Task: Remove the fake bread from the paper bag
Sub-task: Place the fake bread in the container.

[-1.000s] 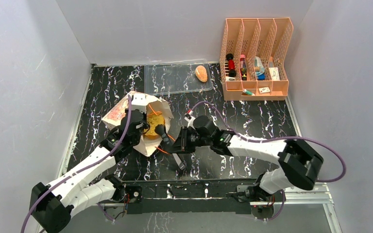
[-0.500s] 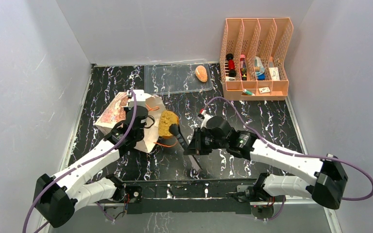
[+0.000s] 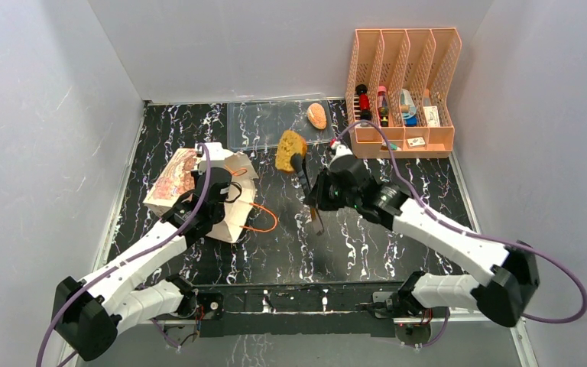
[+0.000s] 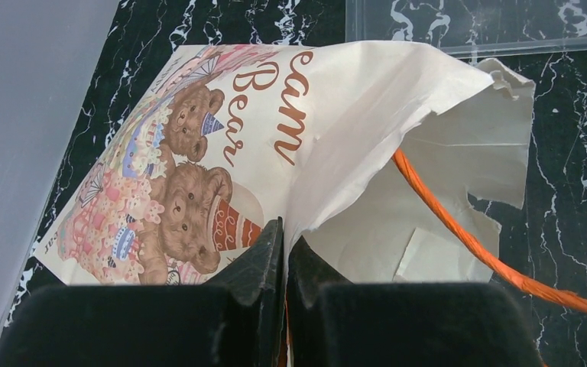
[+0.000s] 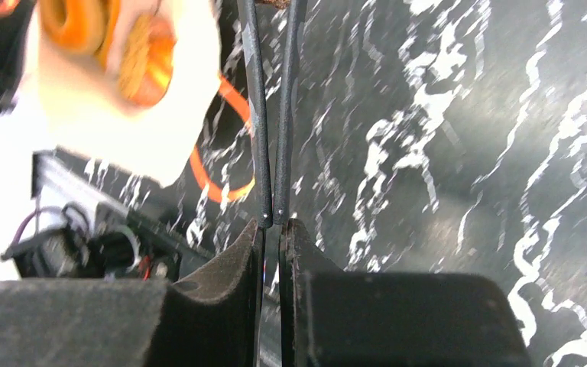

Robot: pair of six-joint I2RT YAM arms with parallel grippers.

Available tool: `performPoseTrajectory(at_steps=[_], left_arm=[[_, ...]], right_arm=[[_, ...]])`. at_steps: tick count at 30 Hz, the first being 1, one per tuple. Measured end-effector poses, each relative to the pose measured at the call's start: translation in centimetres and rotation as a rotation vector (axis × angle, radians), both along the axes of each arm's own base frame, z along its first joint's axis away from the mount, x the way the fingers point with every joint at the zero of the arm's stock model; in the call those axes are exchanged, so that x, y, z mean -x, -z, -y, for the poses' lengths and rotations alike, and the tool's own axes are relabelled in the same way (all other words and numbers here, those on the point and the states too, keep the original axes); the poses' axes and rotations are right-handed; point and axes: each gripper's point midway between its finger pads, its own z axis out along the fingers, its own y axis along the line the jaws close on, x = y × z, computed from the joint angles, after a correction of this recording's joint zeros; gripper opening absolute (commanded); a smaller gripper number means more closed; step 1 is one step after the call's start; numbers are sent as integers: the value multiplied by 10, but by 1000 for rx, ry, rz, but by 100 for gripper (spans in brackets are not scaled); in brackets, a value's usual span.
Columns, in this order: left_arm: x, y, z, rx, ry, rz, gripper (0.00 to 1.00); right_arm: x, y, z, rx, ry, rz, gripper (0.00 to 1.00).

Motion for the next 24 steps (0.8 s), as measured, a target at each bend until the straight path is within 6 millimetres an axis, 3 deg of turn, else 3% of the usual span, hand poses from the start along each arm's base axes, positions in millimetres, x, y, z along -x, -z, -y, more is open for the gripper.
performPoseTrajectory(at_steps=[6, 18, 22, 24], left_arm=[[1, -5, 1, 20, 5, 15, 0], [4, -8, 5, 56, 34, 23, 0], [5, -13, 5, 72, 40, 39, 0], [6, -15, 5, 77, 43, 44, 0]], right_arm=[[-89, 29, 9, 98, 104, -4, 0], [-283, 93, -18, 187, 130, 31, 0], [-325, 111, -8, 189, 166, 22, 0], [-338, 118, -3, 190, 178, 12, 5]])
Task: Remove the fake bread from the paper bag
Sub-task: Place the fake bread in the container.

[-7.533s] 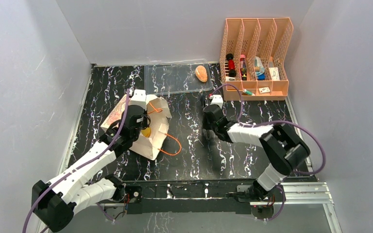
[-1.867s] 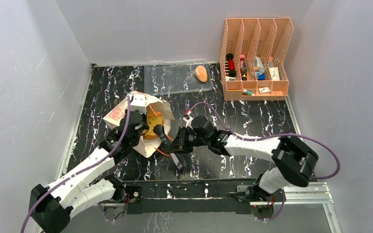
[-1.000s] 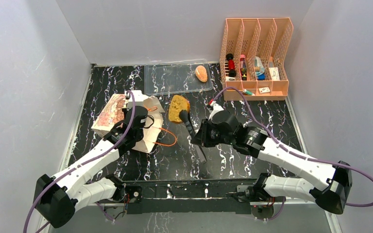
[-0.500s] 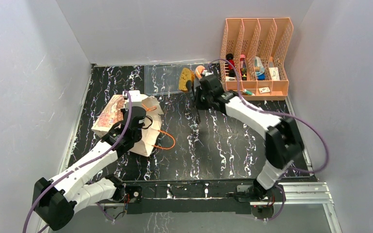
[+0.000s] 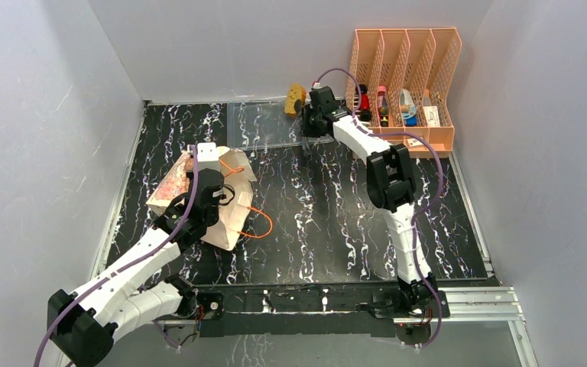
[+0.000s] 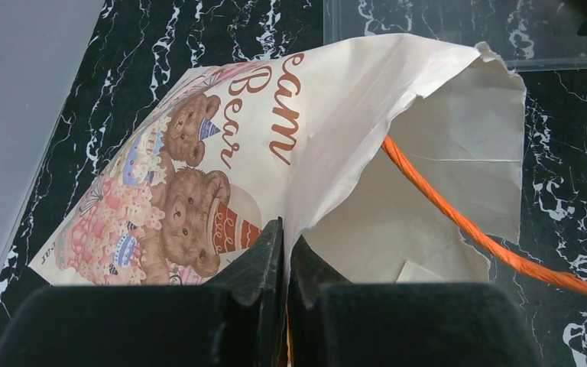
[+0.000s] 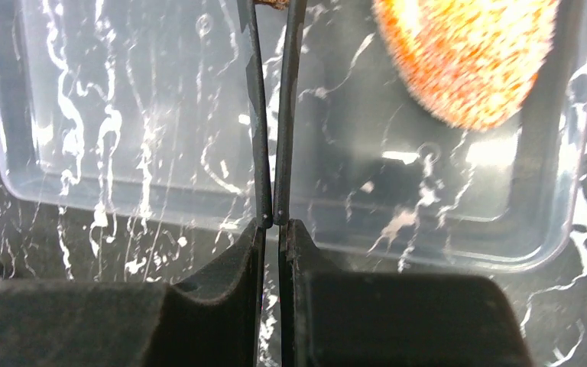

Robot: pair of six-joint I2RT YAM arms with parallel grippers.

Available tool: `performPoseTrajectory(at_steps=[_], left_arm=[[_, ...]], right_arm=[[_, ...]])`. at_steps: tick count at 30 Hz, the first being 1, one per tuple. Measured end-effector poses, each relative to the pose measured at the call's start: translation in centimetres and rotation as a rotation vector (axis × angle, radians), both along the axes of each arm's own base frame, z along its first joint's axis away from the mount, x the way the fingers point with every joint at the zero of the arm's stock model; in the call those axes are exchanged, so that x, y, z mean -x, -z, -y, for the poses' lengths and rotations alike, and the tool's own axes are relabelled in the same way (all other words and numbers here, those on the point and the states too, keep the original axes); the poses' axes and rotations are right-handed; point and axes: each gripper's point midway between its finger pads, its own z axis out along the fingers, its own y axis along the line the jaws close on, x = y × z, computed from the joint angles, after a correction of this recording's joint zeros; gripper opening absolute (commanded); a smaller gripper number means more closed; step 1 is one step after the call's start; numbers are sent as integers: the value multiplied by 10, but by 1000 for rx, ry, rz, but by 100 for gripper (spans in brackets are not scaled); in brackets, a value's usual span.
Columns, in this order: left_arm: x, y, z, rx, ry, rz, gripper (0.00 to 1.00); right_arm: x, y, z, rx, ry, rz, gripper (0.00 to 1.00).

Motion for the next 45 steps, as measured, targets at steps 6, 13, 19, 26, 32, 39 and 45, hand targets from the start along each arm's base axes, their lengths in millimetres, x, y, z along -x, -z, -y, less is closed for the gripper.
performPoseTrajectory(at_steps=[6, 13, 19, 26, 32, 39, 45], left_arm=[[0, 0, 2, 8, 13, -3, 0], [0, 3, 5, 12, 21, -10, 0], [0, 3, 5, 13, 21, -10, 0], [0, 3, 5, 13, 21, -11, 0], [0, 3, 5, 12, 22, -11, 0], [0, 3, 5, 11, 21, -11, 0], [0, 3, 5, 11, 21, -11, 0]], right_arm=[[-18, 11, 21, -11, 25, -36, 25], [-15, 19, 24, -24, 12, -56, 28], [2, 32, 25, -33, 1, -84, 29], [12, 15, 30, -50, 12, -74, 34], [12, 8, 32, -65, 14, -63, 34], [26, 13, 37, -65, 15, -83, 33], [47, -9, 43, -85, 17, -64, 33]])
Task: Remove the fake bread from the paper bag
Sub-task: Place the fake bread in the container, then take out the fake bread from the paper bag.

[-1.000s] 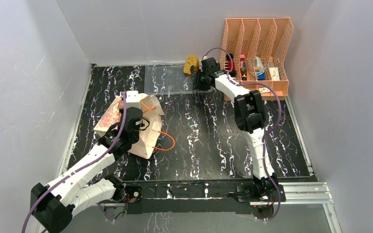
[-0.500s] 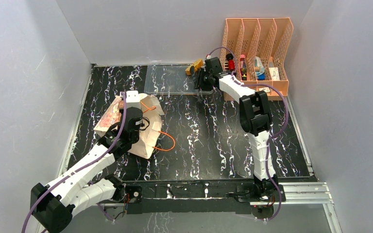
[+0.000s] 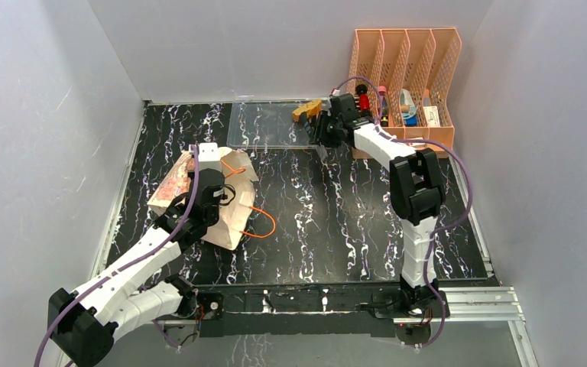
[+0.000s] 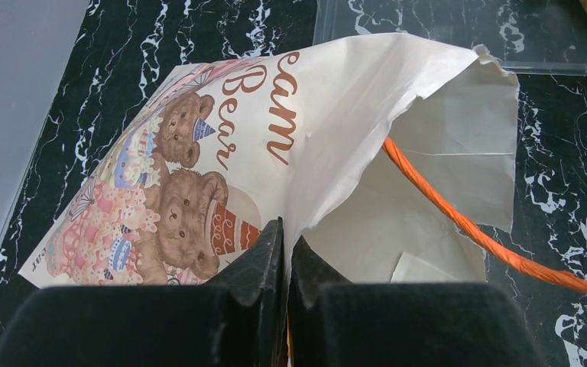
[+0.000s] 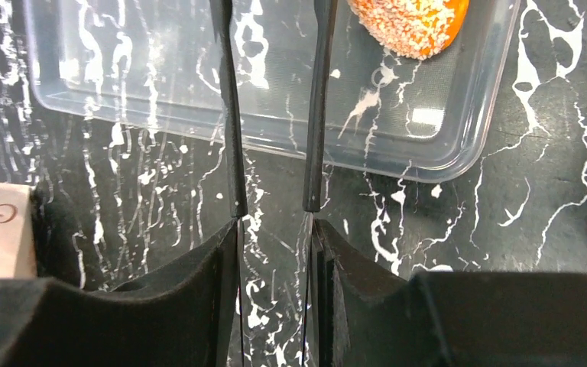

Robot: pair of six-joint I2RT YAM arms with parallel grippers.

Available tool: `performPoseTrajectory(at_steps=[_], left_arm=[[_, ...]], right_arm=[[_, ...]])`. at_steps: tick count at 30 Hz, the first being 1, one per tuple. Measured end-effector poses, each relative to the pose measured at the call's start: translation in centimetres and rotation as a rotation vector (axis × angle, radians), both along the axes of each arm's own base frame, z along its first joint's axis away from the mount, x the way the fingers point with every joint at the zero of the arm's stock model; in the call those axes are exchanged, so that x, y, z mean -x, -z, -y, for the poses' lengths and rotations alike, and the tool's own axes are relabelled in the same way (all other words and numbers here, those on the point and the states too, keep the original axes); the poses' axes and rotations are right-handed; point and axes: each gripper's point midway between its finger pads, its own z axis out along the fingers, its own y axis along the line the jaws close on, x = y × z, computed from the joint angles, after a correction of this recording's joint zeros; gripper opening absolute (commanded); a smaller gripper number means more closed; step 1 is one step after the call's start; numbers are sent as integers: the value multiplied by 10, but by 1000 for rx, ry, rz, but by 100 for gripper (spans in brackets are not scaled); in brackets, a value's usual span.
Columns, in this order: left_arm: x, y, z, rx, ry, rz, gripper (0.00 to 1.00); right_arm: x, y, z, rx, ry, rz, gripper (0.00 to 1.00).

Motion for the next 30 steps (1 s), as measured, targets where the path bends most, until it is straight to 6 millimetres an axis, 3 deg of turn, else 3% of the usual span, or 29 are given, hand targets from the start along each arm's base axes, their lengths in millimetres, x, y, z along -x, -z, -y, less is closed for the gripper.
performPoseTrajectory(at_steps=[7, 12, 14, 17, 20, 21, 23, 25, 26, 30], left_arm=[[-1, 2, 1, -4, 0, -6, 0], [-1, 4, 1, -10, 0, -13, 0], [-2, 4, 1, -12, 2, -10, 0], [-3, 3, 4, -20, 26, -3, 0], [-1, 8, 12, -21, 100, -9, 0], [-1, 10, 17, -20, 131, -14, 0], [0, 13, 22, -20, 166, -20, 0], [-1, 15, 26, -22, 195, -19, 0], [-1, 15, 29, -28, 220, -18, 0], [-4, 9, 35, -41, 260, 5, 0]], right_arm=[[11, -31, 4, -28, 4, 66, 32], [28, -12, 9, -26, 4, 30, 30], [47, 4, 12, -29, -6, -7, 29], [80, -18, 20, -63, -12, 19, 27], [121, -86, 20, -136, -36, 171, 25], [145, -115, 12, -173, -68, 241, 25], [185, -138, 2, -218, -127, 292, 25], [207, -145, 1, -244, -152, 301, 25], [230, -147, 0, -258, -175, 291, 25], [263, -150, -10, -277, -237, 268, 25]])
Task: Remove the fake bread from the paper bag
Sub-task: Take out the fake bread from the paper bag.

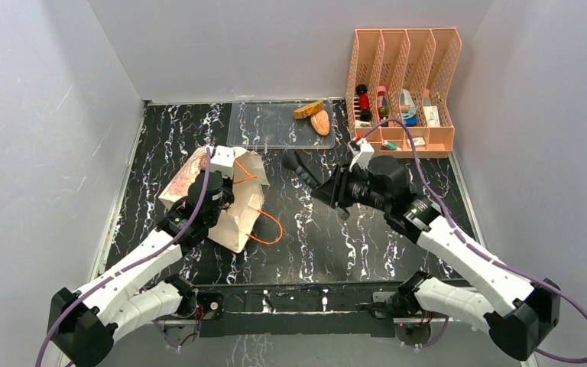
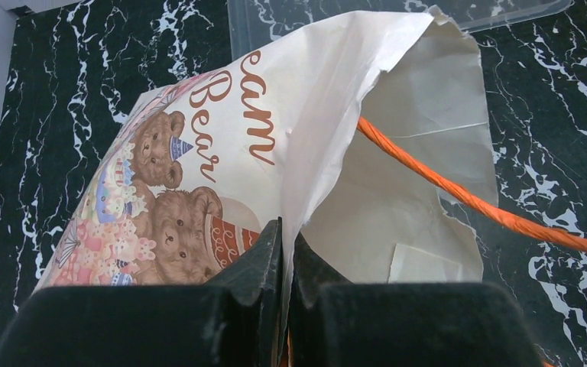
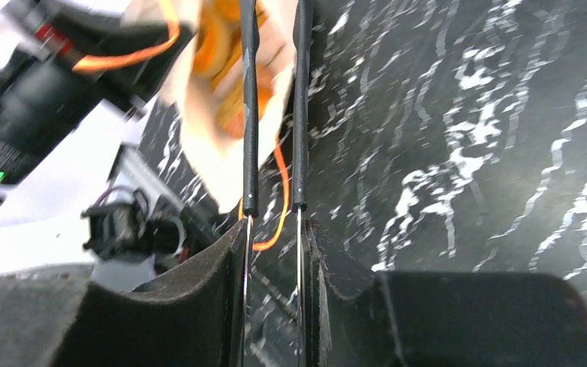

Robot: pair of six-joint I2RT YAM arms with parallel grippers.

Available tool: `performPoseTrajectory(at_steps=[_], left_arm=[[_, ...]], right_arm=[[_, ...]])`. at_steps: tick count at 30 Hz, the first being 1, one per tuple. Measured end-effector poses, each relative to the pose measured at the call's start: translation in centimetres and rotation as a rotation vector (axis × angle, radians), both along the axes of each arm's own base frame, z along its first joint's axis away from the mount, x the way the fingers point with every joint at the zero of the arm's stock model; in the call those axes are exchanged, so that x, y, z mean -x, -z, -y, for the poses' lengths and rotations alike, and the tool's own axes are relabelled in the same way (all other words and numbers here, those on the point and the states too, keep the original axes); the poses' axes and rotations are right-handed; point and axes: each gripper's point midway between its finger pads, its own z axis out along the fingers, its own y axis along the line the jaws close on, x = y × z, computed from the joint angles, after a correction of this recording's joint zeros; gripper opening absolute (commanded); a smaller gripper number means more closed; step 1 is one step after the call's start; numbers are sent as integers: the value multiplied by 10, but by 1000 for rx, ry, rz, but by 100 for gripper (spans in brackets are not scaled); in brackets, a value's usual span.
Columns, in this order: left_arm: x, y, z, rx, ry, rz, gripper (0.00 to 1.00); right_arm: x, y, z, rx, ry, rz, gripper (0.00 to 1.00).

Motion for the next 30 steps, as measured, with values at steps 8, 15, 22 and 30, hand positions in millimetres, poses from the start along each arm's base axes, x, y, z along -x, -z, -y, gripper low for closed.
performPoseTrajectory(at_steps=[8, 15, 22, 30], left_arm=[[-3, -3, 10, -12, 73, 27, 0], [-1, -2, 16, -16, 115, 21, 0], [1, -1, 23, -1, 153, 13, 0], [2, 0, 27, 11, 172, 8, 0]], right_arm=[[64, 10, -32, -25, -184, -63, 24], [97, 51, -58, 27, -293, -191, 24], [106, 67, -81, 43, -341, -228, 25], [104, 96, -100, 70, -339, -334, 27]])
